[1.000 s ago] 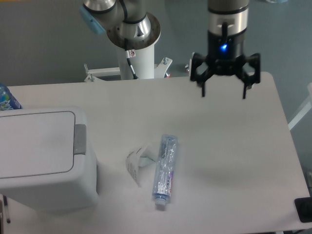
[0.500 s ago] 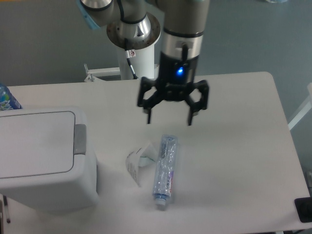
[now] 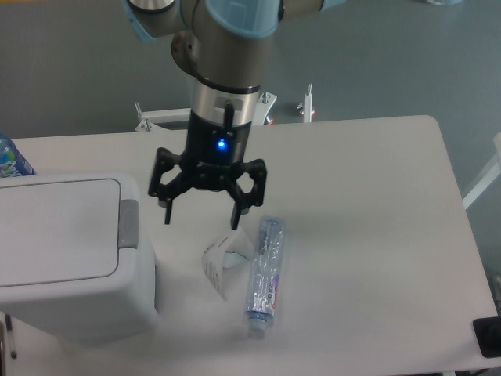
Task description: Open the trash can
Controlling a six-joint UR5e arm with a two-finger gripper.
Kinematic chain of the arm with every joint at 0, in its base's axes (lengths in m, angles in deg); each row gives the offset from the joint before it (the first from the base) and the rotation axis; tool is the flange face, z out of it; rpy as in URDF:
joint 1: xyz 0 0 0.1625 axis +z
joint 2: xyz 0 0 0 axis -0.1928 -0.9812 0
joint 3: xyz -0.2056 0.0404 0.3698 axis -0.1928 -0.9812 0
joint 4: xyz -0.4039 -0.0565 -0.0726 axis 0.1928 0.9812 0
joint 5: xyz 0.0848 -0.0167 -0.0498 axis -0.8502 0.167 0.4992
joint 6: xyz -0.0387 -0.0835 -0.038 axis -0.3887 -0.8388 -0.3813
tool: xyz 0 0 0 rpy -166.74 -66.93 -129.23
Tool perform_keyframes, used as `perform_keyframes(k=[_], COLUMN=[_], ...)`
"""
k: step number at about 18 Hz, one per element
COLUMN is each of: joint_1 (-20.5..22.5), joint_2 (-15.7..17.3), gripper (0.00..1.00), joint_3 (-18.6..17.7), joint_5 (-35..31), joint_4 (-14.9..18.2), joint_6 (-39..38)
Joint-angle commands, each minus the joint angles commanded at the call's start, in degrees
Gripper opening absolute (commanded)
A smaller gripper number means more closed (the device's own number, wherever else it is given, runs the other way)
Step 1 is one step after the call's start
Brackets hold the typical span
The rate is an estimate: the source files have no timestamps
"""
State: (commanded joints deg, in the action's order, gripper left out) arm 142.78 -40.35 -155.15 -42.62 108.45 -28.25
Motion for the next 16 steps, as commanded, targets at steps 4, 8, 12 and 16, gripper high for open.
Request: perform_keyframes(k=[4, 8, 12, 16], joint_1=[-0.44, -1.15, -1.94, -2.64], joint_2=[-0.09, -0.26, -0.70, -0.97], gripper=[1.00, 1.00, 1.00, 1.00], joint_3=[-0.61, -1.23, -1.67, -1.67], joint_5=[-0.09, -0.18, -0.26, -0.35], joint_4=[-0.18, -0.26, -0.27, -0.35], joint_6=[0.09, 0.09, 0.17, 0.09])
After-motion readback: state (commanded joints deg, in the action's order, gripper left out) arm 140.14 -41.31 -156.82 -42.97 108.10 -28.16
